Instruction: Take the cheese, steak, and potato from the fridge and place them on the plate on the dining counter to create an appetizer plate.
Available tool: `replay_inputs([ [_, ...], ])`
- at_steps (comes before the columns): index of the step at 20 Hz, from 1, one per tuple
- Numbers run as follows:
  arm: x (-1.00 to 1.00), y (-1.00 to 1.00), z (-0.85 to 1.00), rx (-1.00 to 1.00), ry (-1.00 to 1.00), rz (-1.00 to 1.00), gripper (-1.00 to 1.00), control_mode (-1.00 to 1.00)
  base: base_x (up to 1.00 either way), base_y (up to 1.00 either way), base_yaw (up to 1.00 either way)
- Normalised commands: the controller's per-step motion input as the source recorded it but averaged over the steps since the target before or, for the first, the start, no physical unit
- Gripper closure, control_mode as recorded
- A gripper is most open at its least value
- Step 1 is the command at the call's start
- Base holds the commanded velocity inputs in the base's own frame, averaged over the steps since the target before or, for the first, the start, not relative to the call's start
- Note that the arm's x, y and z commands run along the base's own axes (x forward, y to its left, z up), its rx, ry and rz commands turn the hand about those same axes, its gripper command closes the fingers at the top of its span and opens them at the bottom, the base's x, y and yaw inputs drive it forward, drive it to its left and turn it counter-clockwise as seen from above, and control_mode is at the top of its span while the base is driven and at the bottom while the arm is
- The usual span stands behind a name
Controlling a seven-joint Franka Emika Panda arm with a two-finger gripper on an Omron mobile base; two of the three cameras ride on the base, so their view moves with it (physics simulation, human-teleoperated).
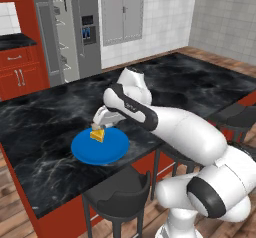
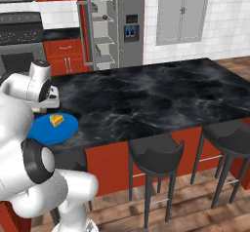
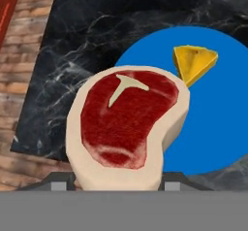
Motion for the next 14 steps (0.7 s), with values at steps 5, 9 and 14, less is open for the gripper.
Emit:
replay_inputs([
  [5,0.23,0.28,-0.48,-0.06,0.00,0.00,1.00,-1.00,0.00,0.00,0.00],
  [9,0.35,0.23,-0.44,-0.03,-0.01,0.00,1.00,-1.00,0.00,0.00,0.00],
  [14,0.34,0.24,-0.38,-0.03,-0.02,0.00,1.00,-1.00,0.00,0.00,0.00],
])
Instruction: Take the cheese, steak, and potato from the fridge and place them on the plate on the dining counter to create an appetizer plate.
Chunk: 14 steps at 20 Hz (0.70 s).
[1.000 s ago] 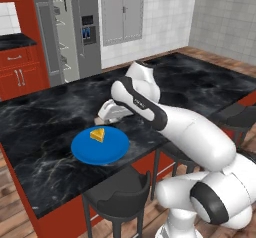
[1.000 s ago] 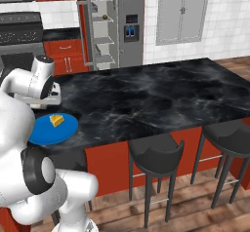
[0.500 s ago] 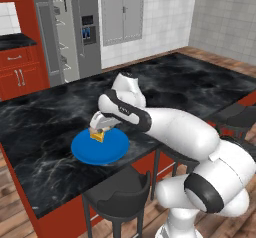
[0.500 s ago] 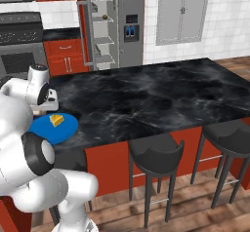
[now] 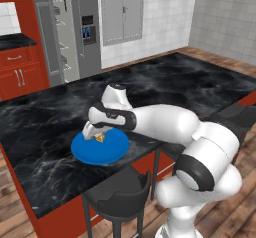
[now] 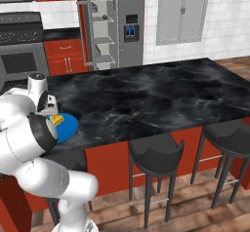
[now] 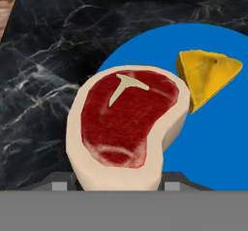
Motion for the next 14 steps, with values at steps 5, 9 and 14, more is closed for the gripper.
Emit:
replay_inputs([
  [5,0.21,0.28,-0.36,-0.03,0.00,0.00,1.00,-1.00,0.00,0.00,0.00],
  [9,0.15,0.16,-0.29,-0.04,0.00,-0.03,1.00,-1.00,0.00,0.00,0.00],
  [14,0.15,0.00,-0.22,-0.04,0.00,-0.06,1.00,-1.00,0.00,0.00,0.00],
])
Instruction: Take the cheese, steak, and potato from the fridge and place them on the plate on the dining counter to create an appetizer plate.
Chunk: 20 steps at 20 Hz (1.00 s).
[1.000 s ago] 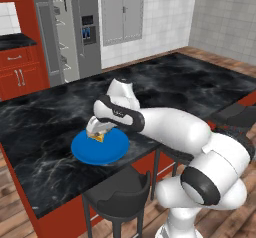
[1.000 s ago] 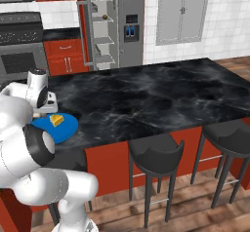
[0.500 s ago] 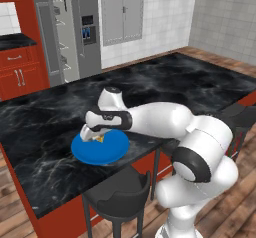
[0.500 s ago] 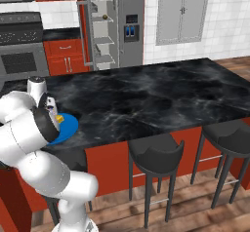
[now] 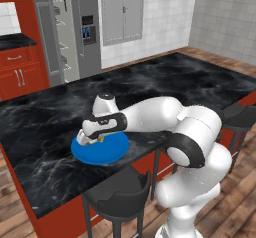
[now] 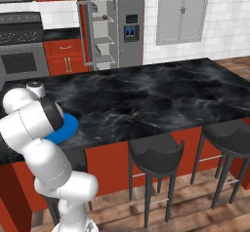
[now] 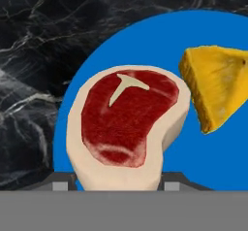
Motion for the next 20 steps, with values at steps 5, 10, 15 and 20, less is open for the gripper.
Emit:
replay_inputs([
  [5,0.14,0.00,-0.19,-0.02,0.00,-0.06,1.00,-1.00,0.00,0.00,0.00],
  [10,0.07,0.00,-0.20,-0.03,0.00,-0.04,1.00,-1.00,0.00,0.00,0.00],
  [15,-0.15,-0.01,-0.06,-0.01,0.00,-0.04,-1.00,-1.00,0.00,0.00,0.00],
  [20,-0.52,-0.08,0.05,0.00,-0.04,-0.07,-1.00,-1.00,0.00,0.00,0.00],
])
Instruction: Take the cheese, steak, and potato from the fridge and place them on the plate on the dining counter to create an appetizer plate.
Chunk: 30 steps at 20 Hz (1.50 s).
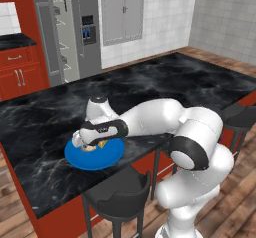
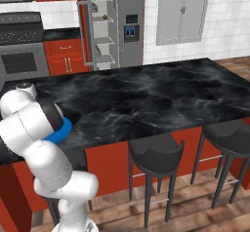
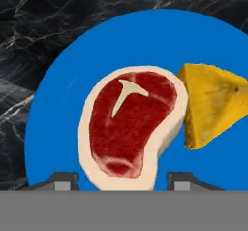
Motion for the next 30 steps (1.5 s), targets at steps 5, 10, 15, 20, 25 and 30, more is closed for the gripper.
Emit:
replay_inputs([
  [5,-0.71,-0.01,0.27,0.00,-0.03,-0.10,-1.00,-1.00,0.00,0.00,0.00],
  [10,-0.65,0.00,0.79,0.00,-0.09,-0.08,-1.00,-1.00,0.00,0.00,0.00],
  [15,-0.64,-0.53,0.94,0.00,-0.09,-0.09,-1.00,-1.00,0.00,0.00,0.00],
  [20,-0.45,-1.00,0.65,0.00,0.00,-0.11,-1.00,-1.00,0.00,0.00,0.00],
  [25,-0.28,-1.00,0.54,0.00,0.00,-0.01,-1.00,-1.00,0.00,0.00,0.00],
  [30,-0.31,-0.97,0.51,0.00,-0.06,0.07,-1.00,-1.00,0.00,0.00,0.00],
])
